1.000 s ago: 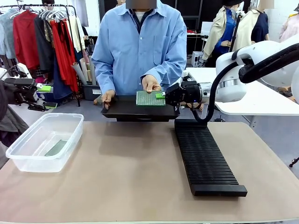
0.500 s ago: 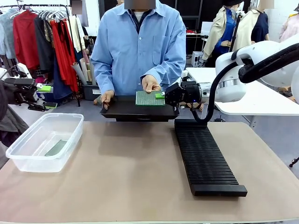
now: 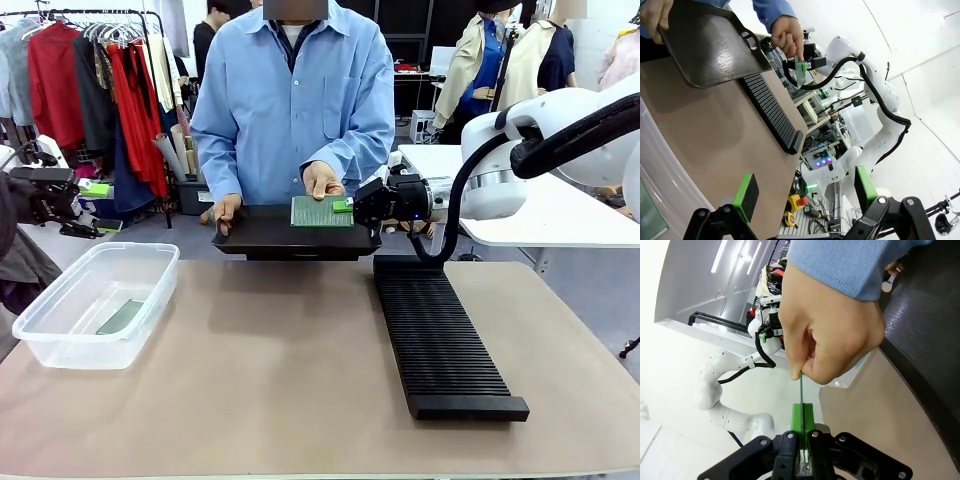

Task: Sort PCBs into racks and boxes based on the side picked up.
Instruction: If the short side of the Blank PCB is picked up, insert it into the PCB Rack ; if the long side is picked up, place it in the Organizing box.

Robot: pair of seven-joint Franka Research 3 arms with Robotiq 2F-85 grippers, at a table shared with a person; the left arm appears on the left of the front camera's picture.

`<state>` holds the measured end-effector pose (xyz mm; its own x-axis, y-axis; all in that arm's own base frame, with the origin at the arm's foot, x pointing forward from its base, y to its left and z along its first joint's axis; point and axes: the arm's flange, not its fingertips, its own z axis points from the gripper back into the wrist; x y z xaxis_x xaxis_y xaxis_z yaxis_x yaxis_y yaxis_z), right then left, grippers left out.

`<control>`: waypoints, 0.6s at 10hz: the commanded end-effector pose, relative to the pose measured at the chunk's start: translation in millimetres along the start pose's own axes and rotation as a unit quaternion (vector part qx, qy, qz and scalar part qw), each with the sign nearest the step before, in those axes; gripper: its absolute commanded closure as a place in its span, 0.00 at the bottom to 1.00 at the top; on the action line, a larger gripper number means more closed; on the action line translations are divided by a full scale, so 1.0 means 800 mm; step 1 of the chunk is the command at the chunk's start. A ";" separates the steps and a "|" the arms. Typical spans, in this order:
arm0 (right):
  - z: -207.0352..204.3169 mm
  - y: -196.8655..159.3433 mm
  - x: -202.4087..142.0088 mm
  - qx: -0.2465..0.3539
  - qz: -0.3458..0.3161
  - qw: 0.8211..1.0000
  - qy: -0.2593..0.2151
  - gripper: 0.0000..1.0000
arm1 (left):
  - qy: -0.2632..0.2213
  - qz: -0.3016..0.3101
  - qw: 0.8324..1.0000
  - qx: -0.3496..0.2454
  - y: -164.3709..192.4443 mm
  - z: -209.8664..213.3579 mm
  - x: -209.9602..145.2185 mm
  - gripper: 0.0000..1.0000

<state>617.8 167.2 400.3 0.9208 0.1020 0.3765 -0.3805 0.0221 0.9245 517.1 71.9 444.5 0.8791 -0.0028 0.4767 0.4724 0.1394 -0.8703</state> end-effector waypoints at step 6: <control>-0.001 0.002 0.001 0.001 0.001 1.000 -0.001 1.00 | 0.000 -0.001 1.000 -0.001 -0.003 0.000 0.000 0.00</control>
<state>618.0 166.4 400.3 0.9209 0.1007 0.3765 -0.3804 0.0226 0.9245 517.1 71.9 444.4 0.8791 -0.0028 0.4767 0.4724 0.1394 -0.8703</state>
